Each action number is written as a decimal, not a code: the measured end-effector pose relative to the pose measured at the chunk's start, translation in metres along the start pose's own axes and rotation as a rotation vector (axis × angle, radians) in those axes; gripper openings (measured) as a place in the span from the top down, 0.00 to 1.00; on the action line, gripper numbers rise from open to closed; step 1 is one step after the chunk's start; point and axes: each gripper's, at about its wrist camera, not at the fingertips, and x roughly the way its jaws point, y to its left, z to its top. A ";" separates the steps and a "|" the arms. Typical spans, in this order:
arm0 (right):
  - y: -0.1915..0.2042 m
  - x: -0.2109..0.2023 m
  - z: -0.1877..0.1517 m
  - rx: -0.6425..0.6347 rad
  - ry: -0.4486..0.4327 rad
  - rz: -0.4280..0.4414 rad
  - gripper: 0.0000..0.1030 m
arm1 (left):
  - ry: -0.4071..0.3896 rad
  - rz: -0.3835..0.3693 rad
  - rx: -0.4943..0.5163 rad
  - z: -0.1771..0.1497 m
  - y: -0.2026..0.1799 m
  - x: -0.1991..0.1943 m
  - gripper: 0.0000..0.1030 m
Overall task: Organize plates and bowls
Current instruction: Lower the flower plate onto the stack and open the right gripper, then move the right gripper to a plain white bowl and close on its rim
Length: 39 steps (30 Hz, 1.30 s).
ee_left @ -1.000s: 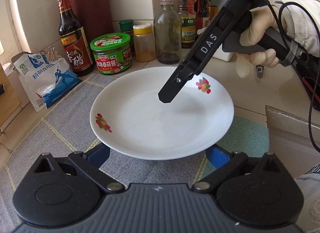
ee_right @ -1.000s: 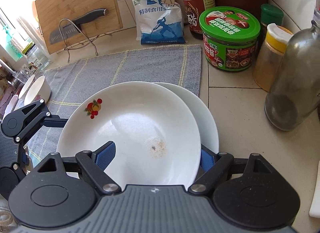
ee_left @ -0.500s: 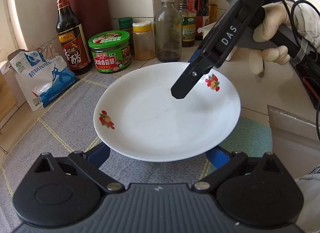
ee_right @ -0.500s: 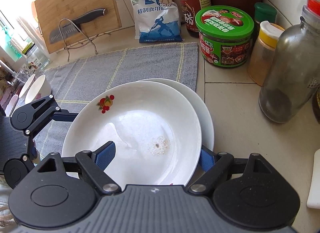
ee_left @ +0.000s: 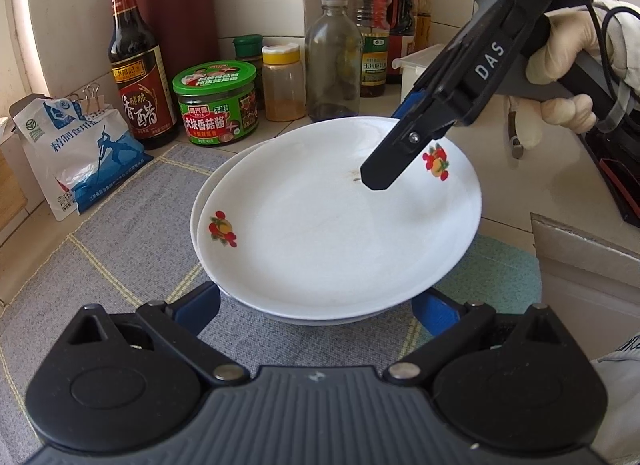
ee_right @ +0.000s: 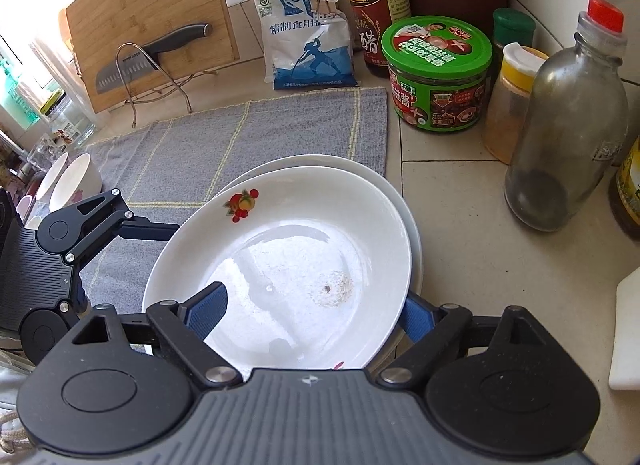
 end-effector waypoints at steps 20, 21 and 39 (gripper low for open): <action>0.024 -0.007 -0.011 -0.043 -0.017 -0.120 0.01 | -0.054 0.074 -0.065 -0.010 -0.007 -0.032 0.02; 0.028 -0.007 -0.011 -0.051 -0.026 -0.123 0.00 | -0.060 0.080 -0.072 -0.012 -0.007 -0.035 0.02; 0.161 0.002 -0.017 -0.264 -0.334 -0.389 0.00 | -0.148 0.369 -0.300 -0.075 -0.011 -0.138 0.02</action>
